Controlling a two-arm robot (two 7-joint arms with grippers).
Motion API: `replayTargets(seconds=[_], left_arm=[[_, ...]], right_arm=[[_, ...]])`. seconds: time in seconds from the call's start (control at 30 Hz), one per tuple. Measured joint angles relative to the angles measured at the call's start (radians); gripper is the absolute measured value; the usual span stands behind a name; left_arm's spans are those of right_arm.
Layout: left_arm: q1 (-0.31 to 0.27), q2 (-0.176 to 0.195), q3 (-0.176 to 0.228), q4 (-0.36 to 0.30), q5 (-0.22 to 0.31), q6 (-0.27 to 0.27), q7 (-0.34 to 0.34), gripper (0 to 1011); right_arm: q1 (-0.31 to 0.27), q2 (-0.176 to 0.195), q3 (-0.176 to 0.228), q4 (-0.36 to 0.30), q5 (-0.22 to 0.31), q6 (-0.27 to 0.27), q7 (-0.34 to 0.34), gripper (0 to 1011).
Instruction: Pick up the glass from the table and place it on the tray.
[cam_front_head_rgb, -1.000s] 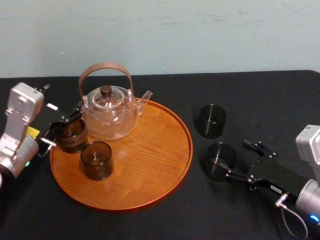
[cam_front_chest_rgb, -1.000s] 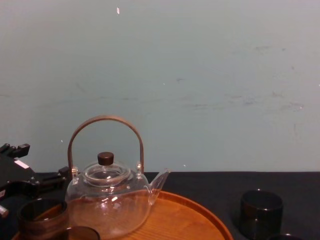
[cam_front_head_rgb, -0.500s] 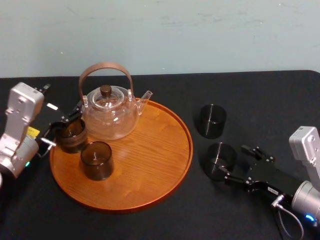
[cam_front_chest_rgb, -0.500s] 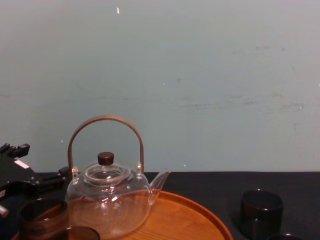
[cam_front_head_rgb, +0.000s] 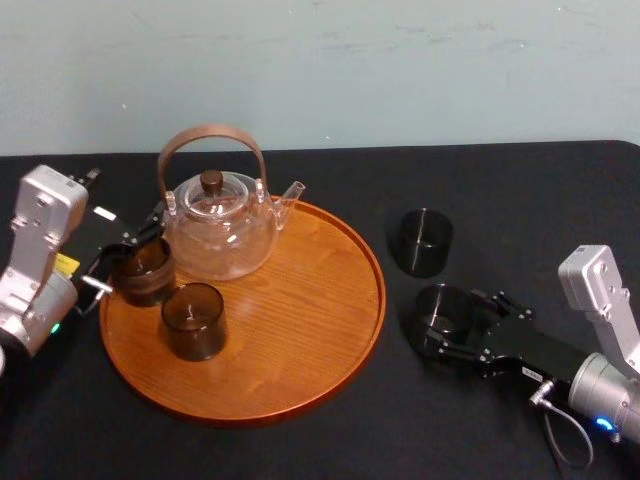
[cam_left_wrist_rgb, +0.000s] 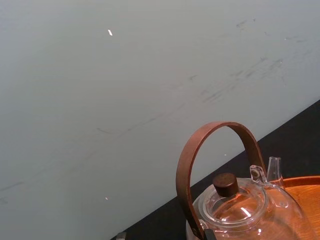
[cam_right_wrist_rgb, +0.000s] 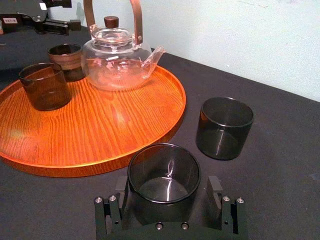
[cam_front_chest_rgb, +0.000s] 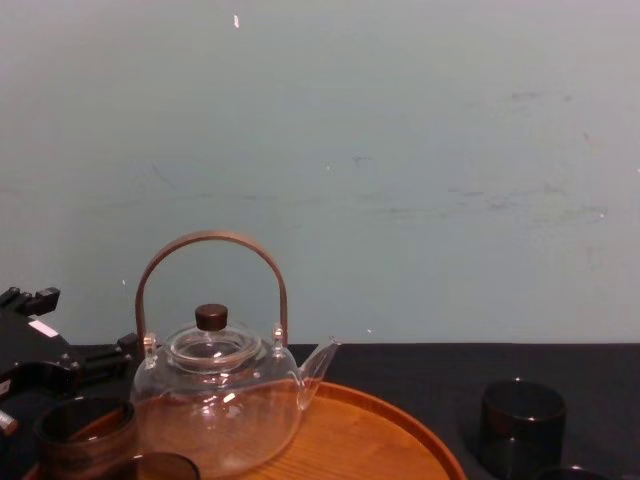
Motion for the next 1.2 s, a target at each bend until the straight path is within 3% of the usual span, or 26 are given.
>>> replayTargets(seconds=[0.6,1.1,1.2], left_arm=[[0.0,0.0,0.0,0.0,0.0,0.0,0.0,1001],[0.0,0.0,0.0,0.0,0.0,0.0,0.0,1001],[0.0,0.0,0.0,0.0,0.0,0.0,0.0,1001]], right_arm=[[0.081,-0.052,-0.037,0.085,-0.033,0.011,0.033,1002],[0.078,-0.048,-0.035,0.082,-0.032,0.011,0.032,1002],[0.077,-0.048,-0.035,0.081,-0.031,0.011,0.032,961]])
